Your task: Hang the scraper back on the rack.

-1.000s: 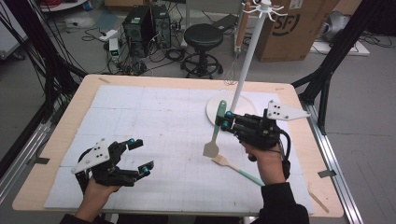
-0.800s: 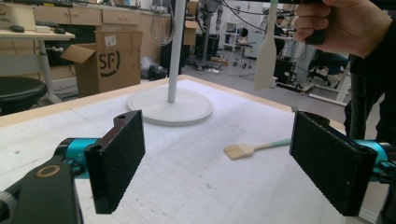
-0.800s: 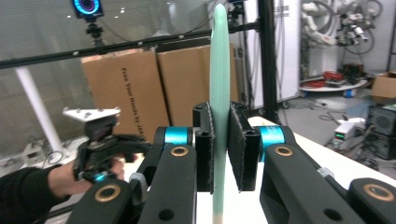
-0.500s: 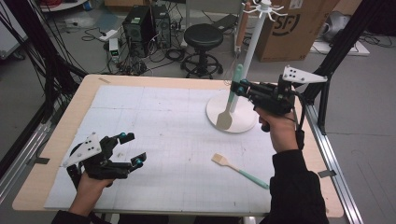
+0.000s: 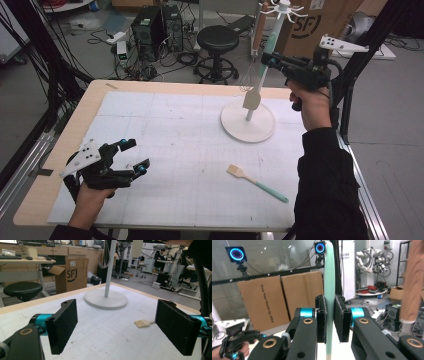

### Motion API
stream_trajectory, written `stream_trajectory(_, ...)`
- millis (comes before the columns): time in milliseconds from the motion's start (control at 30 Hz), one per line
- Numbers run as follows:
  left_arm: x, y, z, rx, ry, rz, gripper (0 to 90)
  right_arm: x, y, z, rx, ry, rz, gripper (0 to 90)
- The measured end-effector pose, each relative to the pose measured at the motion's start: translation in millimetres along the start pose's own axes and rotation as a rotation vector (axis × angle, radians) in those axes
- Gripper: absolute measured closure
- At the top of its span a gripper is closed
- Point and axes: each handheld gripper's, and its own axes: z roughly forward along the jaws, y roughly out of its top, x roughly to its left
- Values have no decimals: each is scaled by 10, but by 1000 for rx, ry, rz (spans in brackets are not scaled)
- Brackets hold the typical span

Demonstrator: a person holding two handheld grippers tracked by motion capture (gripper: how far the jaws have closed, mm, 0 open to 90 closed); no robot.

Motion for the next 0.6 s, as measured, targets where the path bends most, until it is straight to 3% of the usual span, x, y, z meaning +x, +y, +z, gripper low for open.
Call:
stream_trajectory(200, -10, 30, -18, -2, 2, 2, 190, -157, 78, -12, -11, -25, 24, 815)
stream_trajectory(333, -14, 39, -29, -3, 1, 5, 191, -191, 125, 37, -13, -18, 26, 815)
stream_trajectory(600, 9, 40, -35, -8, 2, 3, 194, -290, 205, 124, 10, -51, 34, 815)
